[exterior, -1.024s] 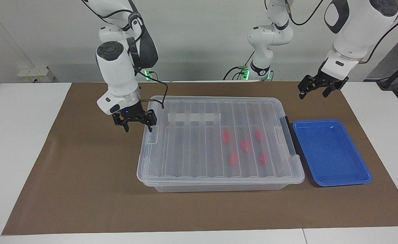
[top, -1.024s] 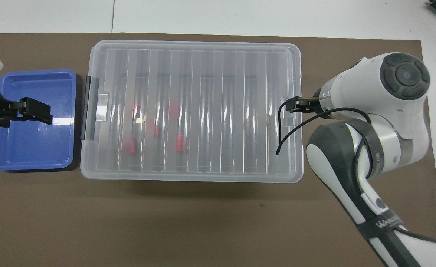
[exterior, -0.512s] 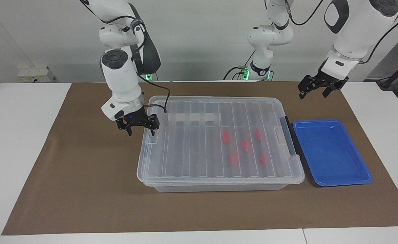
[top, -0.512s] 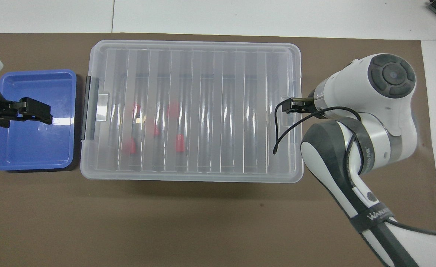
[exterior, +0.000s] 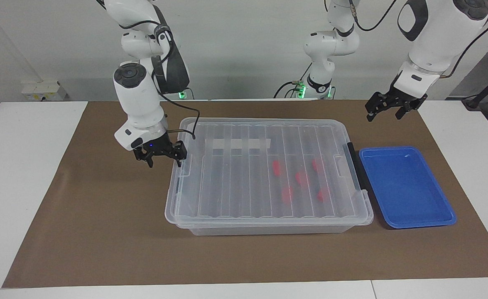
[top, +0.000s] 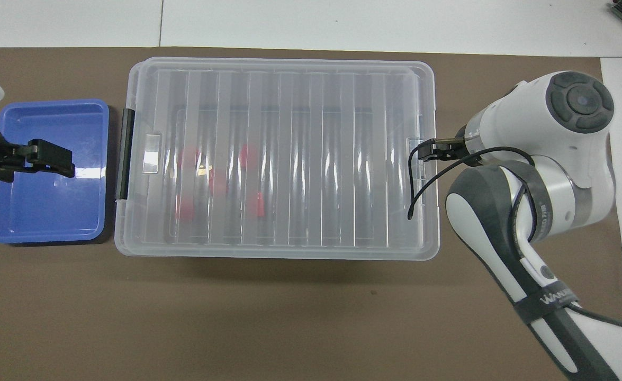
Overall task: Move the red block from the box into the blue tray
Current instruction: 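Slide the clear lid away from the blue tray with the right gripper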
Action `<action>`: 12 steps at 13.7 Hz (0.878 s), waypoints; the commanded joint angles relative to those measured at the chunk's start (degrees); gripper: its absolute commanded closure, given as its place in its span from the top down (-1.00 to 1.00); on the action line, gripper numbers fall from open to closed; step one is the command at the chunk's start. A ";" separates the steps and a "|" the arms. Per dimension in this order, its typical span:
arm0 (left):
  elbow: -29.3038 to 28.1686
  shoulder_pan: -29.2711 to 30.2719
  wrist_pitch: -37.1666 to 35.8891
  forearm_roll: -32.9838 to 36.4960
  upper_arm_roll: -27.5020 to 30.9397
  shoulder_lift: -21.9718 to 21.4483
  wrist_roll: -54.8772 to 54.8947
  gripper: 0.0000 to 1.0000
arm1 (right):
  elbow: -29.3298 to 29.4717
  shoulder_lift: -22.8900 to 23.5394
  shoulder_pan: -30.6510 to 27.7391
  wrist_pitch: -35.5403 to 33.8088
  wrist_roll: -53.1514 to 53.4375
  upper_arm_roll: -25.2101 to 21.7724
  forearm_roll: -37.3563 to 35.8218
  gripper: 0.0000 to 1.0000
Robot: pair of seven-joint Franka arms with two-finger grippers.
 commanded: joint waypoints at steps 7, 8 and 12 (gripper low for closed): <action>-1.38 0.51 0.62 -0.89 -0.03 -1.09 0.45 1.00 | -0.88 -0.14 -7.84 0.13 -17.00 0.49 -0.80 0.93; -1.38 0.51 0.53 -0.89 -0.03 -1.09 0.27 1.00 | -0.96 -0.14 -8.81 0.13 -19.46 0.49 -0.80 0.93; -1.64 1.90 4.03 -0.27 0.15 -1.00 -3.83 1.00 | -0.96 -0.14 -12.94 -0.22 -29.30 0.49 -0.80 0.93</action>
